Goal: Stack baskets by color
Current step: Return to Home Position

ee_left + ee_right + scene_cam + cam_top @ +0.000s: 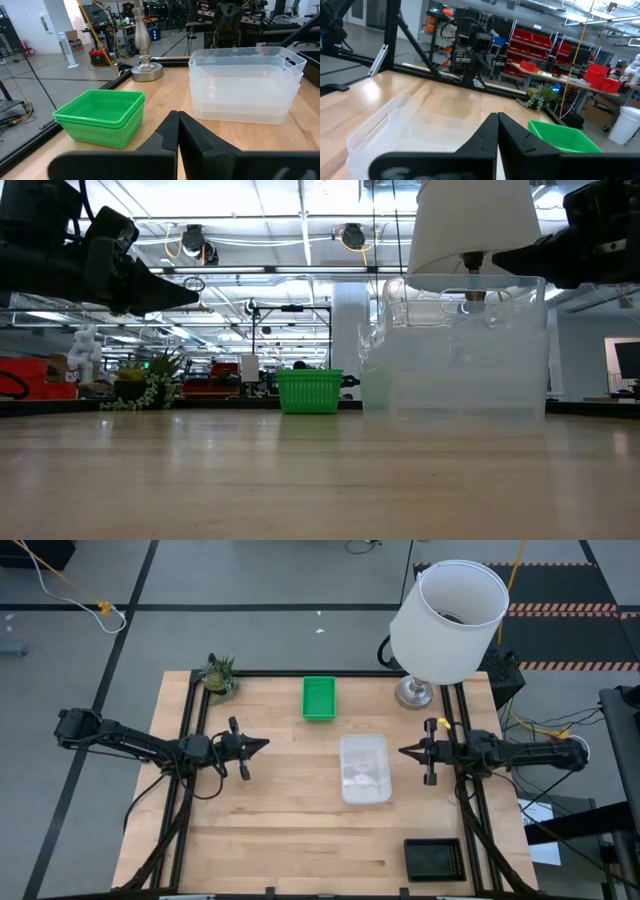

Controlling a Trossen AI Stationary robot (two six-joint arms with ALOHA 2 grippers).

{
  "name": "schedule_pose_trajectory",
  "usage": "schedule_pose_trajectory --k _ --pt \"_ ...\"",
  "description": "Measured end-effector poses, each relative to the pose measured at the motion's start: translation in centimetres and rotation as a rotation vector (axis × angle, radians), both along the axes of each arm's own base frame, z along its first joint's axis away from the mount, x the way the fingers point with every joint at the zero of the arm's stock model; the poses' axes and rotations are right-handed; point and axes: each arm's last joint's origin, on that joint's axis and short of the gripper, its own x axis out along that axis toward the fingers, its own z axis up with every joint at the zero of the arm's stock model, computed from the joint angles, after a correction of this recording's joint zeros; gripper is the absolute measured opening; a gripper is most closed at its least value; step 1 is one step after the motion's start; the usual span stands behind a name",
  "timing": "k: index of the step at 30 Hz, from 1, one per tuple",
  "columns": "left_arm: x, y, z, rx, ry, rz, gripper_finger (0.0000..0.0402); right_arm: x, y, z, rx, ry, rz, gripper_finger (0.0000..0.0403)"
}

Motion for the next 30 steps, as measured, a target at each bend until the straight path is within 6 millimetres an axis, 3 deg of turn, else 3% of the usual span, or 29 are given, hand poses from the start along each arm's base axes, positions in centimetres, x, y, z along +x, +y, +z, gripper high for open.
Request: schedule_pose_trajectory --k 30 --pt "0.00 0.00 0.00 0.013 0.004 -0.001 0.0015 -0.81 -0.19 -0.26 -0.019 0.008 -0.057 0.0000"
